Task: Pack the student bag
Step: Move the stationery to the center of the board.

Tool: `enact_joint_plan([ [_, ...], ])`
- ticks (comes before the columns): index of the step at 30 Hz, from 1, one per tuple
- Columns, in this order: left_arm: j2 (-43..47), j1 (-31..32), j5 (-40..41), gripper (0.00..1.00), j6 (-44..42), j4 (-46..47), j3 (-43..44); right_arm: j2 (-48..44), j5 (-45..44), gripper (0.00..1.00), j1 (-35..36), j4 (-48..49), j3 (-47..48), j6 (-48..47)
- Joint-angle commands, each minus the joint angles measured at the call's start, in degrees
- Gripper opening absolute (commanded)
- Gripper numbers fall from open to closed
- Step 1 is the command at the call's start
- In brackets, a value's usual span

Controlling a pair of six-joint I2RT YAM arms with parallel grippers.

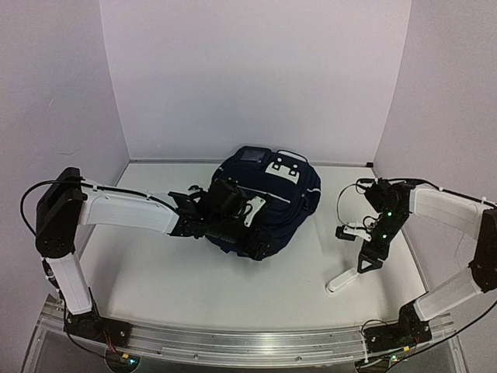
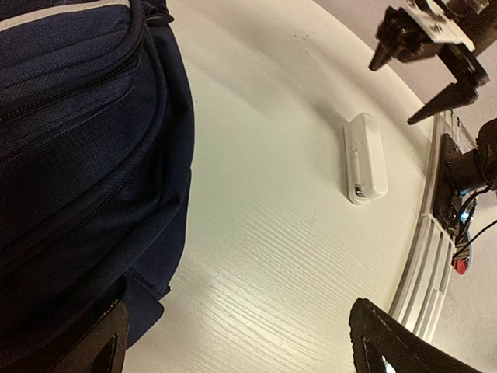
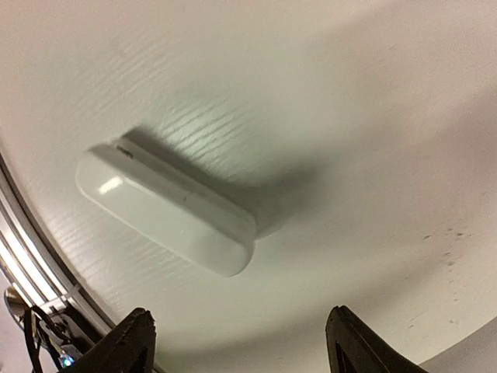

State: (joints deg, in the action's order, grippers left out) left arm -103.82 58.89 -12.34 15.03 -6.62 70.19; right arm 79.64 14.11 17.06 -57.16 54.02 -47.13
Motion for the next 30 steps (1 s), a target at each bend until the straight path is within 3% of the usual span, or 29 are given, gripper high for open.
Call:
enact_joint_plan([
  [1, 0.1, -0.4, 0.4, 1.00, 0.8, 1.3, 3.1, -0.3, -2.7, 0.74, -0.1, -2.0, -3.2, -10.1],
  [12, 3.6, -0.4, 5.6, 1.00, 1.5, -0.8, 0.8, 10.5, -0.9, 0.73, 0.3, 6.9, -3.5, -13.7],
  [23, 7.2, -0.5, 11.5, 1.00, 0.3, -5.0, 0.3, 10.3, -1.5, 0.71, 7.3, 13.7, -7.8, -14.5],
  [27, 10.7, -1.6, 14.1, 1.00, 0.4, -5.3, -1.0, 11.0, -2.7, 0.60, 10.1, 15.3, -9.6, -14.6],
  [30, 13.7, -3.8, 13.4, 1.00, 2.3, -4.1, -3.3, 11.4, -3.4, 0.46, 12.6, 16.8, -9.9, -13.1],
])
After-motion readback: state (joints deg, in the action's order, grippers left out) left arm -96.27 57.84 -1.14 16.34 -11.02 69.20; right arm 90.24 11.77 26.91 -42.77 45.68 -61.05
